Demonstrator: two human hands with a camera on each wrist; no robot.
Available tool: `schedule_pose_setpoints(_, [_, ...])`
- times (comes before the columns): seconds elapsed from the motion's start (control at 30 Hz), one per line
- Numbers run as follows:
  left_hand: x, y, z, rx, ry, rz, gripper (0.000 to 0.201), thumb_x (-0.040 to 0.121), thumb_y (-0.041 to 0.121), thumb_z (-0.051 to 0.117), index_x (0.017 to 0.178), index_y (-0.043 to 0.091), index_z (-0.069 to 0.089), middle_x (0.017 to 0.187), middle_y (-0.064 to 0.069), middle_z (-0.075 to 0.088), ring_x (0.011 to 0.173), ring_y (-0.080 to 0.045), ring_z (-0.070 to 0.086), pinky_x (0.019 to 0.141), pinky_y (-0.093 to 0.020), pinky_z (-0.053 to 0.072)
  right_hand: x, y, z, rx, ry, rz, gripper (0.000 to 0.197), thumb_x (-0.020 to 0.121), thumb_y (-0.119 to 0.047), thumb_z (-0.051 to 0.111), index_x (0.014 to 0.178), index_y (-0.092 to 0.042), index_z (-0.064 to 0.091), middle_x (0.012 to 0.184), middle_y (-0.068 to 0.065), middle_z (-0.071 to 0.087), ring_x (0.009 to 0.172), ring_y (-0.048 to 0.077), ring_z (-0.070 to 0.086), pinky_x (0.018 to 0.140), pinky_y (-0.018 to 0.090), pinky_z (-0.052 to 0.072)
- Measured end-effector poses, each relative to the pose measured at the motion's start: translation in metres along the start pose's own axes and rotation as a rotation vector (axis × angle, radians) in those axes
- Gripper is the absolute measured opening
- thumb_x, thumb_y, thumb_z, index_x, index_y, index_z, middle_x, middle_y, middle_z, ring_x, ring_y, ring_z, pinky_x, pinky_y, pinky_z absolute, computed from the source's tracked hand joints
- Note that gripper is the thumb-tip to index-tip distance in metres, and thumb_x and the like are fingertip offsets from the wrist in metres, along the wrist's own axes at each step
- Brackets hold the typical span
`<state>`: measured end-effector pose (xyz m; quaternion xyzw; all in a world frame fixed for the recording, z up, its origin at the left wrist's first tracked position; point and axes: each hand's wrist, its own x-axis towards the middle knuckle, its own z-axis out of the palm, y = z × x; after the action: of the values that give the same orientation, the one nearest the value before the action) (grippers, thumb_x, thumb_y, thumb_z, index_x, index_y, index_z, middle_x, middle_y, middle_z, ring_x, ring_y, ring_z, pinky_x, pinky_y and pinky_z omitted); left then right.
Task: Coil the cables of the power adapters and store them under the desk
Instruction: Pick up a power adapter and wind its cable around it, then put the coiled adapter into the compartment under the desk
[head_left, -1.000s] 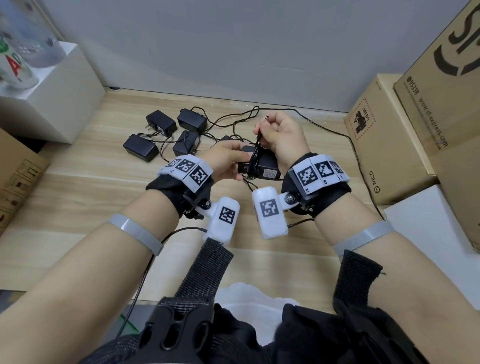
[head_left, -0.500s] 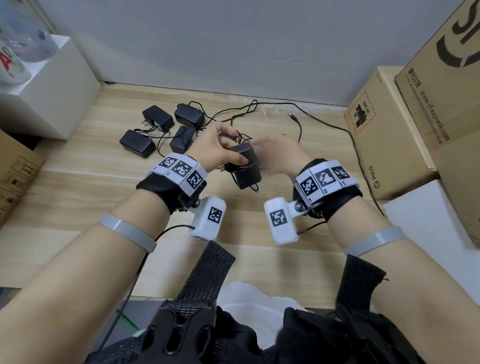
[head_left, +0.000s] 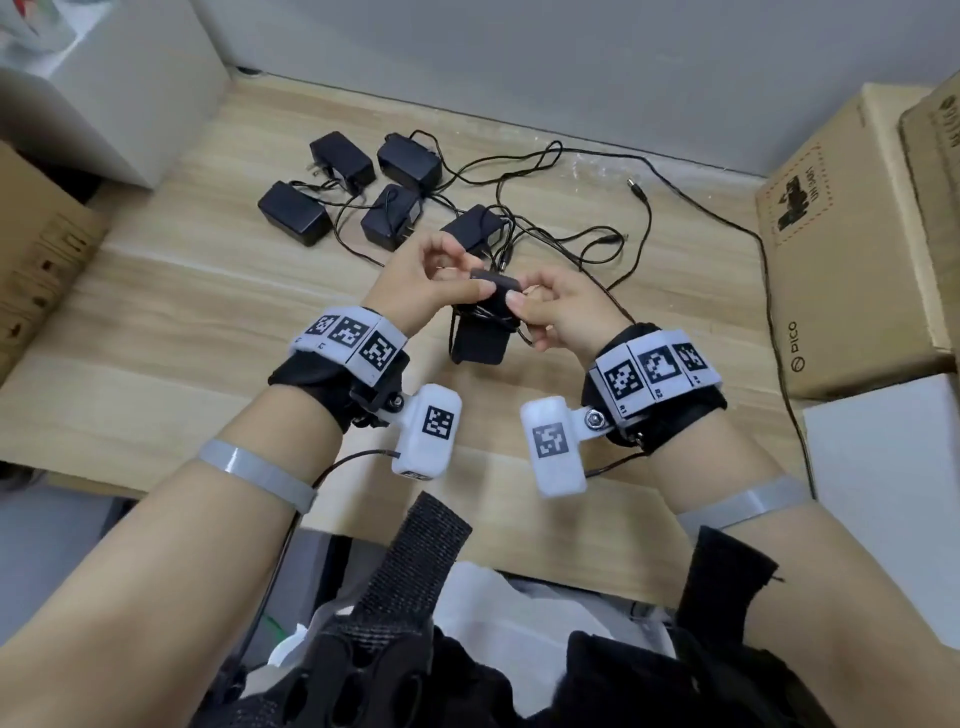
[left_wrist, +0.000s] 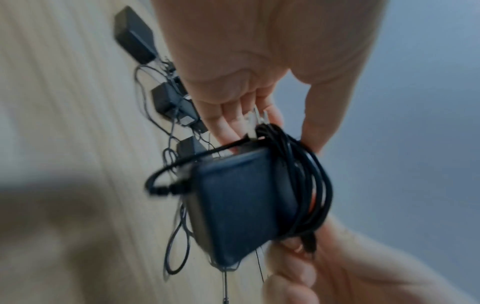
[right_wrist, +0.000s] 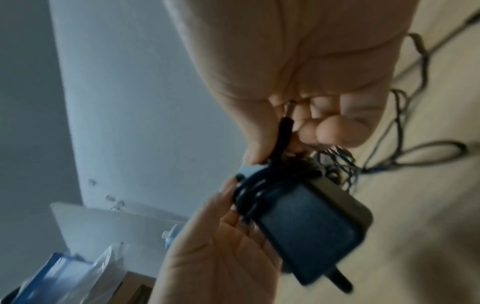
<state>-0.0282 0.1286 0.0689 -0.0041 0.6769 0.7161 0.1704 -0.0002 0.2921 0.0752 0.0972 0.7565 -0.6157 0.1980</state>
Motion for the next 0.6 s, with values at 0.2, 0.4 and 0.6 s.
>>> schedule_pose_setpoints(0.2, [-0.028,-0.045,-0.021,-0.027,0.114,-0.222,0.041,0.067,0.017,0.074,0.103,0.021,0.053,0.097,0.001,0.059,0.083,-0.014,0.058,0.06,-0.02,0.049,0.011,0.029,0.034,0.493,-0.102,0.142,0.018,0.096,-0.006,0.043,0.079,-0.01,0.048,0.063,0.003,0.039,0.042,0.004,0.044,0.044,0.017,0.042])
schedule_pose_setpoints(0.4, [-0.075,-0.068,-0.059,-0.12,0.296,-0.299,0.02,0.082,0.002,0.063,0.092,0.019,0.06,0.078,0.0,0.06,0.051,-0.006,0.058,0.043,-0.018,0.045,0.016,0.039,0.088,0.153,-0.309,0.192,0.016,0.093,-0.006,0.049,0.106,-0.013,0.043,0.066,0.008,0.046,0.038,0.005,0.047,0.04,0.019,0.045])
schedule_pose_setpoints(0.6, [-0.147,-0.091,-0.108,-0.195,0.506,-0.291,0.025,0.077,-0.001,0.066,0.09,0.019,0.061,0.065,0.011,0.066,0.053,-0.002,0.06,0.046,-0.015,0.046,0.002,0.044,0.172,-0.147,-0.555,0.115,0.014,0.095,-0.018,0.05,0.107,-0.019,0.044,0.061,0.001,0.04,0.04,0.007,0.032,0.037,0.018,0.026])
